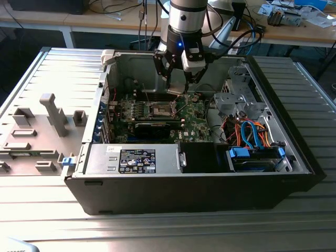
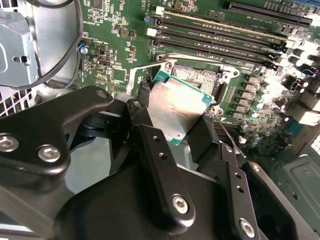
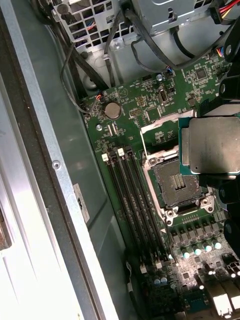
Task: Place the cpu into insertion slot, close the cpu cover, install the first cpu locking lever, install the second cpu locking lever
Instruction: 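Place the cpu into insertion slot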
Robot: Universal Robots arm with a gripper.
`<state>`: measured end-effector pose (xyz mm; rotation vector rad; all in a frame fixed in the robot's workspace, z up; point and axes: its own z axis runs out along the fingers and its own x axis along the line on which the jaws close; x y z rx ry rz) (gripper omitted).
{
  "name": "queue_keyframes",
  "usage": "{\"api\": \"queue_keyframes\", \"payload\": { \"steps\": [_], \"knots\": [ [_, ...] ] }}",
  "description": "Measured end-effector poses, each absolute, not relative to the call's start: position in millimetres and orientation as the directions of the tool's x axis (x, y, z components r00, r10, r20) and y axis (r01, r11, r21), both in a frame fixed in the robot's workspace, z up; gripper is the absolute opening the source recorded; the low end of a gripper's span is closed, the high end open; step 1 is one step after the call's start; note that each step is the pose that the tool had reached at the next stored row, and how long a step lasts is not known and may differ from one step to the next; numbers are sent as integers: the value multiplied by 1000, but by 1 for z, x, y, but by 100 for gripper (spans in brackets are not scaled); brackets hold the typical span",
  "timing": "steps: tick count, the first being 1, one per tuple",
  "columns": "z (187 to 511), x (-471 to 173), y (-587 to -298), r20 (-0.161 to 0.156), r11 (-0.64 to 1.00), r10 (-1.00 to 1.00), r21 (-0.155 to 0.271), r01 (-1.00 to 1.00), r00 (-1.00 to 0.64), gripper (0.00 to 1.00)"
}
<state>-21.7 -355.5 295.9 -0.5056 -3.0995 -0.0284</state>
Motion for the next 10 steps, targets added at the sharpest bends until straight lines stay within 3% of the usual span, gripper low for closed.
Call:
{"api": "queue_keyframes", "payload": {
  "steps": [10],
  "knots": [
    [295,-22,-356,4,946,325,18,325,-946,55]
  ]
}}
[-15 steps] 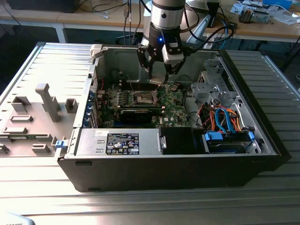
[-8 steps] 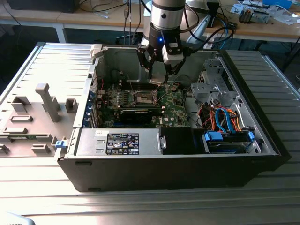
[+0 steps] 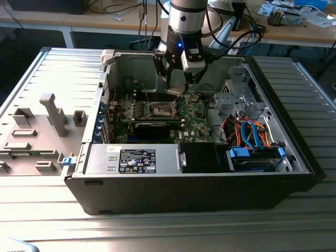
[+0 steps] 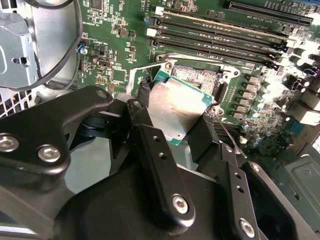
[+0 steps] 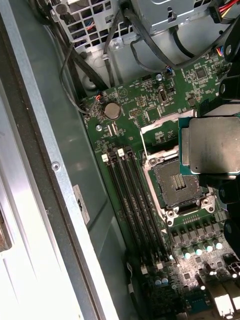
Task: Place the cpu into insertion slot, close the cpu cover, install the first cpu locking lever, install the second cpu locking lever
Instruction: 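Place the cpu into insertion slot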
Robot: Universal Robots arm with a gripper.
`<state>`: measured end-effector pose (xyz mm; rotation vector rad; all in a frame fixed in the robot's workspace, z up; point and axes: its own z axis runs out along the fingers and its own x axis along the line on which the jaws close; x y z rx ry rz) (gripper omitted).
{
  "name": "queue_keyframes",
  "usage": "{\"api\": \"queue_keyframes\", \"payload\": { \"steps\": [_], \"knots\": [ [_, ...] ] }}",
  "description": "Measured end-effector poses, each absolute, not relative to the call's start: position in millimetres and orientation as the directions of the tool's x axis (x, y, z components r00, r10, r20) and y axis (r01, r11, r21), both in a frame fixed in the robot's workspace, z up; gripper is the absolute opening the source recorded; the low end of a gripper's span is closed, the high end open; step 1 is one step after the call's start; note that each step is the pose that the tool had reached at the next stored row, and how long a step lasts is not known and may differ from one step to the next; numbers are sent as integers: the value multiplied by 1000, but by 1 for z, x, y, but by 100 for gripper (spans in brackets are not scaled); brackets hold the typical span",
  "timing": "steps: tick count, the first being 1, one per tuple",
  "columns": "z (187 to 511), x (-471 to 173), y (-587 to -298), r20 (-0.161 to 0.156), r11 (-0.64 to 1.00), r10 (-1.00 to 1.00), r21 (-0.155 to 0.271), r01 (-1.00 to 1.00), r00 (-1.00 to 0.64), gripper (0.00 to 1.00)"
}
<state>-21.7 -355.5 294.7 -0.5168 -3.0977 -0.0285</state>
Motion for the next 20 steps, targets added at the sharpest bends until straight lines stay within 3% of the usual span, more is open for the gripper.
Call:
{"api": "queue_keyframes", "payload": {
  "steps": [20],
  "knots": [
    [293,-22,-356,4,942,335,18,335,-942,55]
  ]
}}
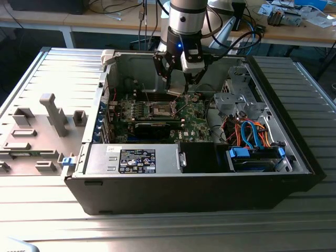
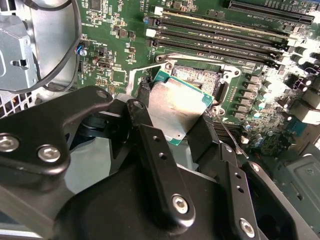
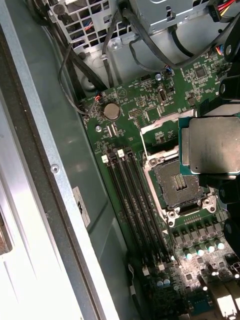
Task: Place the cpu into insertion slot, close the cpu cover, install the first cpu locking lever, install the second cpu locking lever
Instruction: 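Place the cpu into insertion slot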
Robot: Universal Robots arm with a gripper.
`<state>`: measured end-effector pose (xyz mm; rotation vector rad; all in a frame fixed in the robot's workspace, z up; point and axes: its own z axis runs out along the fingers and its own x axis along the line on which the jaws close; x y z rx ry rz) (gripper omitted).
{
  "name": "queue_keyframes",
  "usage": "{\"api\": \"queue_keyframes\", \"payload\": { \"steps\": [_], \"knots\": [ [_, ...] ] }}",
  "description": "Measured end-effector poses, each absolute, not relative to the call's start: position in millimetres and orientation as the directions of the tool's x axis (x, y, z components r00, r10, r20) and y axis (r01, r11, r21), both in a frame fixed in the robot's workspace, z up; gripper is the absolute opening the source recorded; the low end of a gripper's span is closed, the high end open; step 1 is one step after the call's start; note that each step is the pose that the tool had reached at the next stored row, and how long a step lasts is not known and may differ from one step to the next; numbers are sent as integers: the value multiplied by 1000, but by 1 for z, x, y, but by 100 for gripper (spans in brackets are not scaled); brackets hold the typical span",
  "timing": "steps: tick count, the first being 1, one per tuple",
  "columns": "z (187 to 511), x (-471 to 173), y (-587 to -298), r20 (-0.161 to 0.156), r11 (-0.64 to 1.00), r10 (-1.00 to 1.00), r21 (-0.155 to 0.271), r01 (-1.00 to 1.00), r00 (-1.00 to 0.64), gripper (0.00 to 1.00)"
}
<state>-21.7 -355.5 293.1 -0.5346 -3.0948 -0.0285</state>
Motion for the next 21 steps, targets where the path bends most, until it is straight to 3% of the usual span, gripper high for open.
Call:
{"api": "queue_keyframes", "payload": {
  "steps": [21],
  "knots": [
    [291,-22,-356,4,937,349,18,349,-937,55]
  ]
}}
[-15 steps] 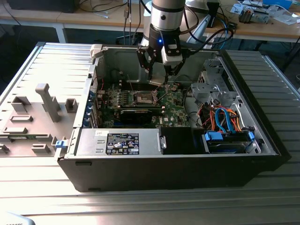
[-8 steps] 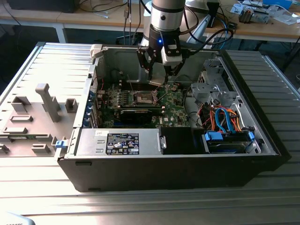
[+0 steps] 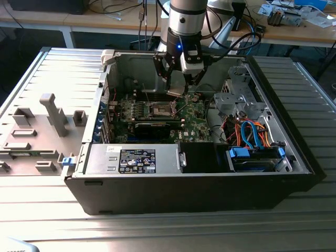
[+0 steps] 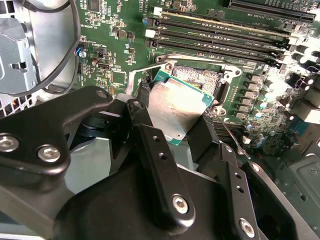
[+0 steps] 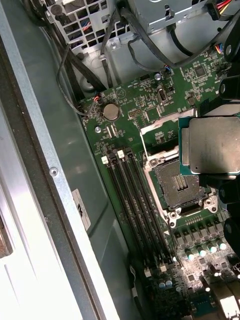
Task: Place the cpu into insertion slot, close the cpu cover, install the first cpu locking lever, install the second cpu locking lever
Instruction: 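Place the cpu into insertion slot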
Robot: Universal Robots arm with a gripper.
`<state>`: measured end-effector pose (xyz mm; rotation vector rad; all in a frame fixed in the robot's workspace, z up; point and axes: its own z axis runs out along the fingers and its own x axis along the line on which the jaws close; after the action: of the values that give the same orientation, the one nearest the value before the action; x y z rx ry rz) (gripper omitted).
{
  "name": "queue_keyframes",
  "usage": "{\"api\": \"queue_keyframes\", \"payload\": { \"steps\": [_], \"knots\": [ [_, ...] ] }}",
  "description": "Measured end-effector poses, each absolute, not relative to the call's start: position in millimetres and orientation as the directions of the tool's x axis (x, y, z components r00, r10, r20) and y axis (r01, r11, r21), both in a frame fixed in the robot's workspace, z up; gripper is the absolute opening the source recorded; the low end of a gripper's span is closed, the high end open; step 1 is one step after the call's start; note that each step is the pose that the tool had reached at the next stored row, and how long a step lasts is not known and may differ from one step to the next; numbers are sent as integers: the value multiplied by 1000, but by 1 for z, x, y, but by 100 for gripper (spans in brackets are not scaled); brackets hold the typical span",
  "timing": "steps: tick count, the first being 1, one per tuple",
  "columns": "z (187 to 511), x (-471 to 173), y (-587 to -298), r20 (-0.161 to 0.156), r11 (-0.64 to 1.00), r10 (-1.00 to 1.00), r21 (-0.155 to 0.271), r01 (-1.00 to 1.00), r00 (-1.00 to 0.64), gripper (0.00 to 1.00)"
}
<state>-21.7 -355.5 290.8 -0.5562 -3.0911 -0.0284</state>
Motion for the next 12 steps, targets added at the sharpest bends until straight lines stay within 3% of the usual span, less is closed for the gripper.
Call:
{"api": "queue_keyframes", "payload": {
  "steps": [12],
  "knots": [
    [290,-22,-356,4,928,371,18,371,-928,55]
  ]
}}
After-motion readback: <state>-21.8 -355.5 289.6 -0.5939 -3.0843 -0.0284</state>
